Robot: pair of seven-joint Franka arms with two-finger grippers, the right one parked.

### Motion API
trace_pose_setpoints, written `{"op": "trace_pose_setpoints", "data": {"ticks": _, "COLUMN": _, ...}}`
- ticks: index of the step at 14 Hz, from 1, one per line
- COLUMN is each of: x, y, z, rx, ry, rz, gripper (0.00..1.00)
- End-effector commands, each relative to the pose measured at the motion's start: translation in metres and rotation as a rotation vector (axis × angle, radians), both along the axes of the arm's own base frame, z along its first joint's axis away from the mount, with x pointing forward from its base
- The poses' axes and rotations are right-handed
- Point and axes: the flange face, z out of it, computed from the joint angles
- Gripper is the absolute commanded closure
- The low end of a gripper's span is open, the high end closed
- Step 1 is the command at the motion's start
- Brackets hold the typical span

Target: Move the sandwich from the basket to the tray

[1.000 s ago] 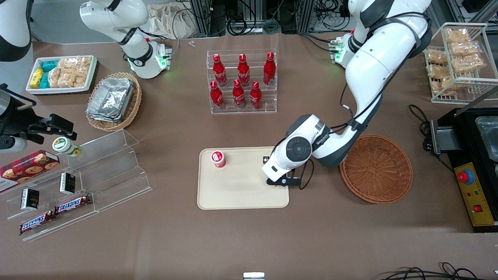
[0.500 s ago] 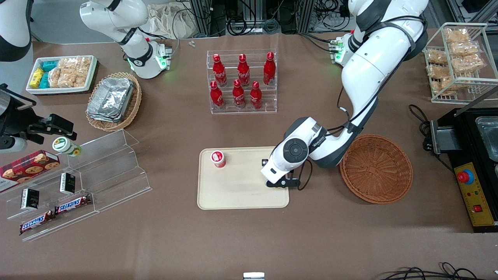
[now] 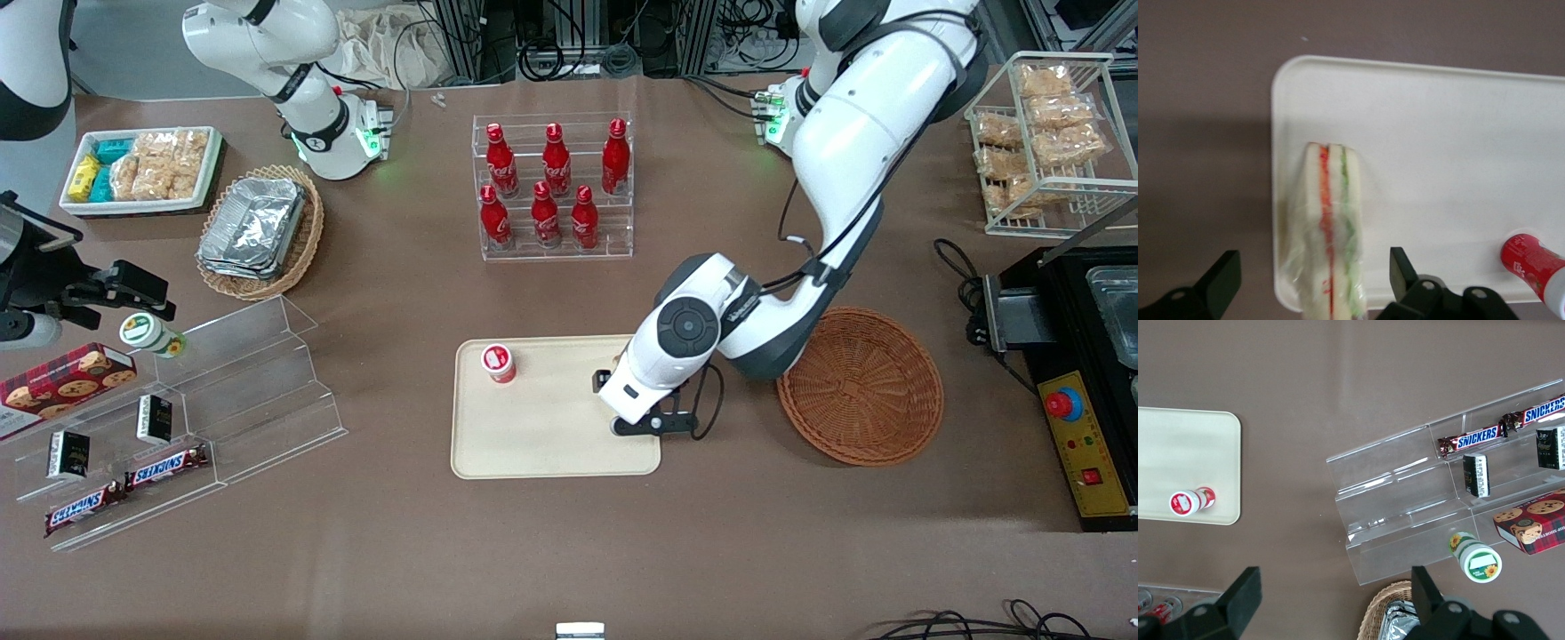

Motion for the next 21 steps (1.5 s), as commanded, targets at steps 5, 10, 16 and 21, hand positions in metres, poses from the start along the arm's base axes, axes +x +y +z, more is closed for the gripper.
{"op": "trace_pose_setpoints", "data": {"ticks": 5, "x": 0.013, "y": 0.119, "z": 0.142, "rx": 0.097, "ry": 0.010, "rz": 0.071, "gripper": 0.00}}
{"op": "trace_pose_setpoints", "data": {"ticks": 10, "x": 0.008, "y": 0.257, "z": 0.204, "rx": 0.060, "ry": 0.001, "rz": -0.042, "gripper": 0.00}}
{"op": "trace_pose_setpoints", "data": {"ticks": 16, "x": -0.014, "y": 0.362, "z": 0.217, "rx": 0.063, "ry": -0.021, "rz": -0.207, "gripper": 0.00}}
{"op": "trace_pose_setpoints", "data": {"ticks": 21, "x": -0.005, "y": 0.371, "z": 0.222, "rx": 0.074, "ry": 0.034, "rz": -0.329, "gripper": 0.00}}
